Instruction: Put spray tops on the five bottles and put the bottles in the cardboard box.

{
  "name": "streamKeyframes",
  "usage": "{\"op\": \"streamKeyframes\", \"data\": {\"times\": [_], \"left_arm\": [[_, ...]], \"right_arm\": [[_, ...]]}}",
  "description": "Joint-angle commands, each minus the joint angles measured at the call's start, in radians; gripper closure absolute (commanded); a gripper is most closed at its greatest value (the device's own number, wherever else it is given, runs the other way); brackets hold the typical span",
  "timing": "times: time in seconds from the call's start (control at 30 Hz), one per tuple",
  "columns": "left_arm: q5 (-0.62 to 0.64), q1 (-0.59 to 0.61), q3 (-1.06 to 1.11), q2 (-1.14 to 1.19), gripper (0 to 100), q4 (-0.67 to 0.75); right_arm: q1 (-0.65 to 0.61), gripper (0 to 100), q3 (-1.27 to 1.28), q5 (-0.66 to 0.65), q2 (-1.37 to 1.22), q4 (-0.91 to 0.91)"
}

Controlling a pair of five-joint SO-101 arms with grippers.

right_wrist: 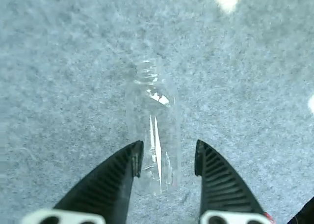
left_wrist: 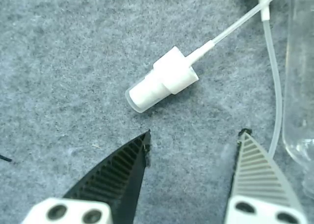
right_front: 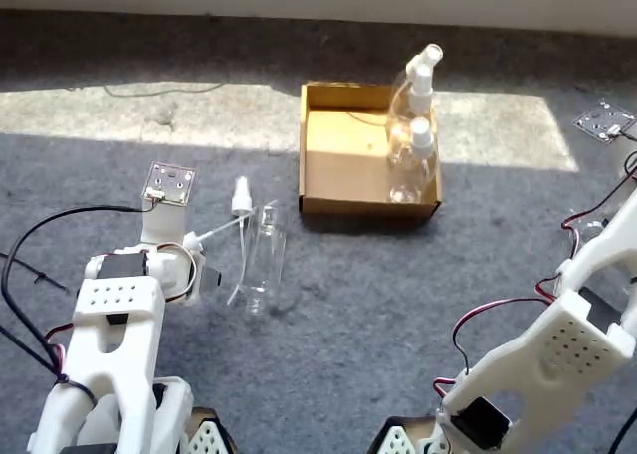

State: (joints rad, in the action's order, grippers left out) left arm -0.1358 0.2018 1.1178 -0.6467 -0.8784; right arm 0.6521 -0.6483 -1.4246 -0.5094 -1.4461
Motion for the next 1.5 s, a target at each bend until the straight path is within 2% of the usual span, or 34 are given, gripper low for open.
{"op": "streamKeyframes", "data": {"times": [0.0, 0.13, 0.5, 0.57, 0.63, 0.8, 0.97, 1.17, 1.37, 1.47], "left_arm": [[0.006, -0.015, -0.002, -0.024, 74, 0.015], [0.006, -0.015, -0.002, -0.024, 74, 0.015], [0.006, -0.015, -0.002, -0.024, 74, 0.015], [0.006, -0.015, -0.002, -0.024, 74, 0.015], [0.006, -0.015, -0.002, -0.024, 74, 0.015], [0.006, -0.015, -0.002, -0.024, 74, 0.015], [0.006, -0.015, -0.002, -0.024, 74, 0.015], [0.006, -0.015, -0.002, -0.024, 74, 0.015], [0.006, -0.015, -0.002, -0.024, 74, 0.015], [0.006, -0.015, -0.002, -0.024, 74, 0.015]], "right_arm": [[-0.015, 76.2, 0.015, 0.011, -0.002, 0.041], [-0.015, 68.9, 0.015, 0.011, -0.068, 0.033], [-0.027, 68.8, 0.024, 0.014, -0.174, 0.033], [-0.021, 68.9, 0.024, 0.051, -0.209, 0.033], [-0.019, 70.7, 0.024, 0.071, -0.246, 0.033], [-0.019, 85.1, 0.021, 0.092, -0.314, 0.030], [-0.027, 99.4, -0.004, 0.390, -0.309, -0.090], [-0.107, 99.5, -0.124, 0.804, -0.288, -0.315], [-0.209, 99.5, -0.136, 1.191, -0.292, -0.254], [-0.213, 99.5, -0.136, 1.301, -0.291, -0.205]]}}
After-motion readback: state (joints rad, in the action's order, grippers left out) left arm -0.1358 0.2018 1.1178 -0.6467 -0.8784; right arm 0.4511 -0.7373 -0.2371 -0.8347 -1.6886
